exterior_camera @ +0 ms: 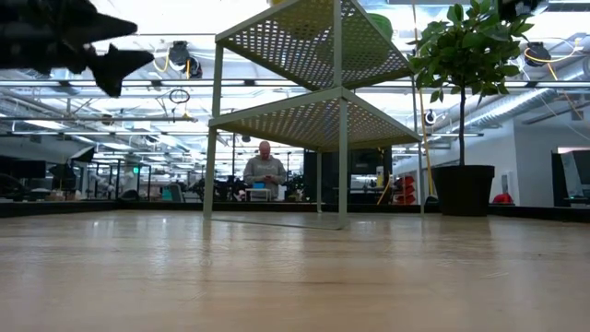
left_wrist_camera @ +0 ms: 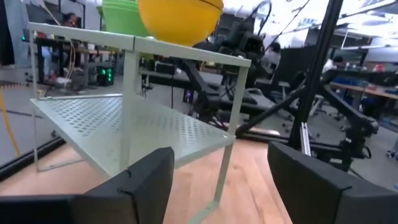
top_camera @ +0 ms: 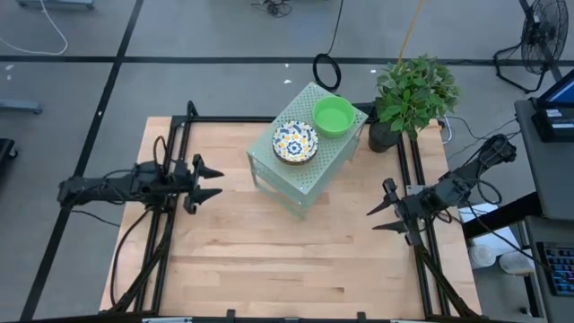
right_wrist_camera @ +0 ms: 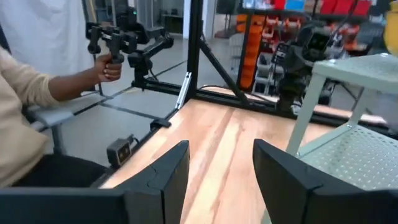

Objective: Pick & Place Mini bowls
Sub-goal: Return to Home Position

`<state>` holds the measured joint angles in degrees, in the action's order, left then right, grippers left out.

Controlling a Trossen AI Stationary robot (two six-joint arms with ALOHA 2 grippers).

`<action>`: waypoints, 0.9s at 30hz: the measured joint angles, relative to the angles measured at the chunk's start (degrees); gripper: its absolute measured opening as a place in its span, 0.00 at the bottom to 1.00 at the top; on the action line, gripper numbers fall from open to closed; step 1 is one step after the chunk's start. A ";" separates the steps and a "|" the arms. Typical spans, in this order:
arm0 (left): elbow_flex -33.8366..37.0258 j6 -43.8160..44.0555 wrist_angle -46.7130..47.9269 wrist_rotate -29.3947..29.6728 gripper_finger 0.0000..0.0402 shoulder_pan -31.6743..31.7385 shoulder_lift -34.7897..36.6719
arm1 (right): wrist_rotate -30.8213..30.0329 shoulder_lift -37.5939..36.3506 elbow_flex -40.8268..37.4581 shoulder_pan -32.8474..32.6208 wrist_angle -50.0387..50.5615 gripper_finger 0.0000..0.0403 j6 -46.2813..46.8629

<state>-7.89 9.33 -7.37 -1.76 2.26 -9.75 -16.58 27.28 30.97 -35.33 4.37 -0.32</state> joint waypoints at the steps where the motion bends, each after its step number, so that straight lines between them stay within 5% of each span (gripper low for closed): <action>1: 1.22 0.02 -0.28 0.05 0.64 -0.09 1.56 | 0.00 -1.60 -2.15 0.00 -1.22 0.41 -1.17; 14: 7.07 -3.67 -1.49 0.30 0.66 -0.15 6.44 | -8.35 -27.07 -20.46 0.00 -6.51 0.41 -2.26; 27: 7.05 -2.77 -0.17 0.33 0.64 -0.20 5.87 | -14.86 -27.10 -29.61 0.71 -18.15 0.41 -7.02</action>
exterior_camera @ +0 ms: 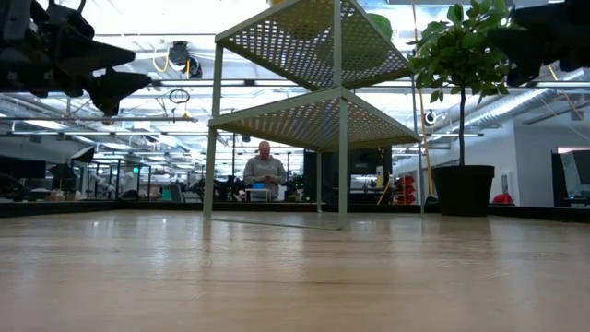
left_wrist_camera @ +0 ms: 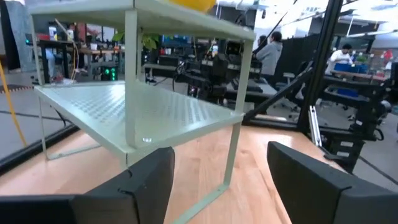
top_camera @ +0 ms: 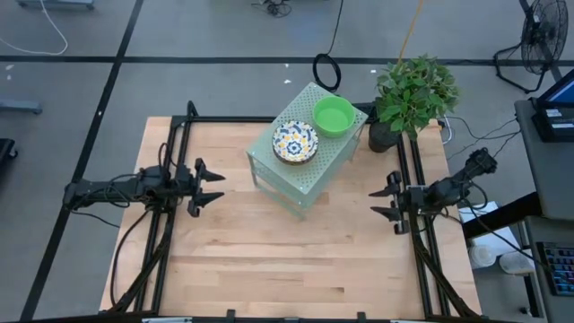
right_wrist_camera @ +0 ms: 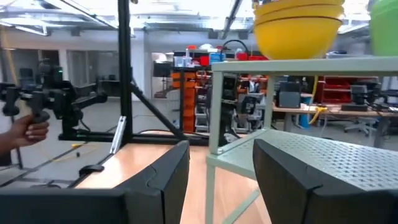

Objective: Pick & Place Mini bowls
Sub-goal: Return to Home Position

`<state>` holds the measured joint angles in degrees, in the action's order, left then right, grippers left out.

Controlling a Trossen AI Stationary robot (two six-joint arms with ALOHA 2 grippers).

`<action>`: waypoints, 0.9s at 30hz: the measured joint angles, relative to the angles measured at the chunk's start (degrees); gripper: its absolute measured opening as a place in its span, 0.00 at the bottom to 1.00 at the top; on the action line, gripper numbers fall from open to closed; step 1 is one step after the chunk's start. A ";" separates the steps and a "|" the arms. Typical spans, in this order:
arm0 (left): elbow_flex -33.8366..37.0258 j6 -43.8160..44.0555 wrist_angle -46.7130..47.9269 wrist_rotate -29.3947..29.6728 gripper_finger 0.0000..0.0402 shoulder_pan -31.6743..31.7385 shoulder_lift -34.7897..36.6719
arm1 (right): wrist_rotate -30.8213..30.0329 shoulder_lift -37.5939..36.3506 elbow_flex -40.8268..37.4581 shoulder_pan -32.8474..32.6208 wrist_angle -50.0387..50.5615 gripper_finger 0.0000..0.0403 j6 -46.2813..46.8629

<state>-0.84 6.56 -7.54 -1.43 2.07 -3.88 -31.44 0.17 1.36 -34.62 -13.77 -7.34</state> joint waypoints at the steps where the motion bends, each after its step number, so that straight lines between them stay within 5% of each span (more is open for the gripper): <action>1: 0.00 0.19 0.41 0.00 0.64 0.00 -0.02 | -0.06 0.03 -0.27 0.47 0.03 0.41 0.28; 11: -0.02 7.53 3.03 0.01 0.64 0.00 -0.24 | 10.37 0.08 -0.33 8.43 1.83 0.41 0.12; 27: -0.02 7.38 3.03 0.02 0.67 0.00 -0.24 | 10.60 0.10 -0.46 11.42 3.16 0.41 -2.40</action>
